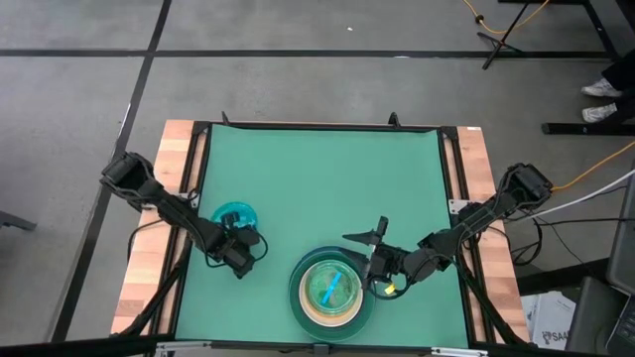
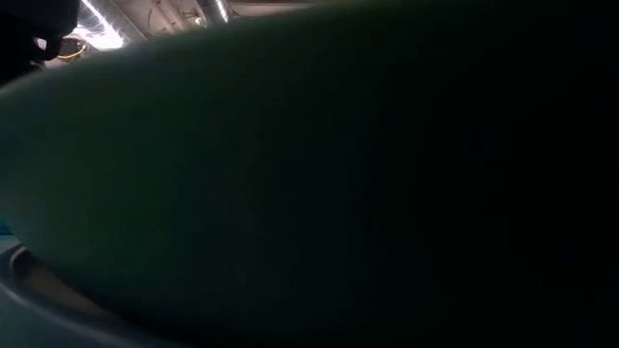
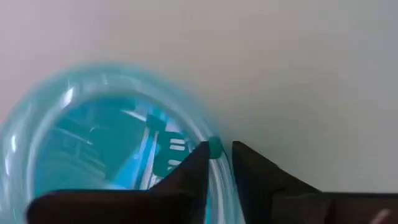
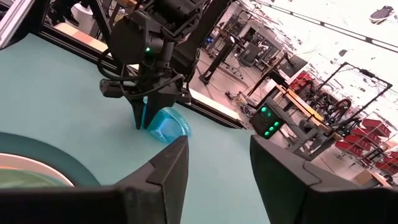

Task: Stack plastic plates
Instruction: Stack the blue plate on top of the orange plate

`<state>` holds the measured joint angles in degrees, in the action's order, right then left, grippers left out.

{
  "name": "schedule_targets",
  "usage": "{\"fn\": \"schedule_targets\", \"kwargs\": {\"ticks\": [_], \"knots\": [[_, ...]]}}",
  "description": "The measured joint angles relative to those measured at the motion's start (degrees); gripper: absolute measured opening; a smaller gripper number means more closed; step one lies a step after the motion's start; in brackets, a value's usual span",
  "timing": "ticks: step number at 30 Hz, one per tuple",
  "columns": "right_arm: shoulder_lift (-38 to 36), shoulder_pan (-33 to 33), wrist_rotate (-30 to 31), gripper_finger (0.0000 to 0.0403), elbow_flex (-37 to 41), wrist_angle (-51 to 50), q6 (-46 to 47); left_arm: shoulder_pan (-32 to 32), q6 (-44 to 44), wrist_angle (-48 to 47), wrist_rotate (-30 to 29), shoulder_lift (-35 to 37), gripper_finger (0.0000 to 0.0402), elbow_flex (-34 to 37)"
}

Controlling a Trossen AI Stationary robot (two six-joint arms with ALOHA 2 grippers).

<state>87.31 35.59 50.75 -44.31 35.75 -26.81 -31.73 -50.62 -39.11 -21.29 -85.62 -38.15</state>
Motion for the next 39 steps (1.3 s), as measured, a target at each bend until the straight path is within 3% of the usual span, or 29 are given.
{"fn": "schedule_targets", "kwargs": {"ticks": [6, 13, 22, 31, 39], "knots": [[0.0, 0.0, 0.0, 0.0169, 0.0, -0.3, 0.0, 0.1, 1.6, -0.6, -1.6, -0.1, 0.0005, -0.2], [0.0, 0.0, 0.0, 0.0169, 0.0, -0.3, 0.1, -0.2, 3.0, -5.1, -2.5, -0.2, 0.0002, -5.6], [0.0, 0.1, 0.7, 0.0169, 0.0, -0.4, -0.5, -2.8, 17.6, -2.5, -9.0, -0.2, 0.0001, -17.2], [-0.1, 4.3, 17.0, 0.0169, 0.0, -2.6, -6.5, -4.3, 29.8, 10.0, -9.6, -3.0, 0.0001, -22.2], [-0.2, 7.3, 21.3, 0.0169, 0.0, 4.2, -15.4, -4.7, 39.2, 11.3, -9.4, -13.4, 0.0001, -33.4]]}}
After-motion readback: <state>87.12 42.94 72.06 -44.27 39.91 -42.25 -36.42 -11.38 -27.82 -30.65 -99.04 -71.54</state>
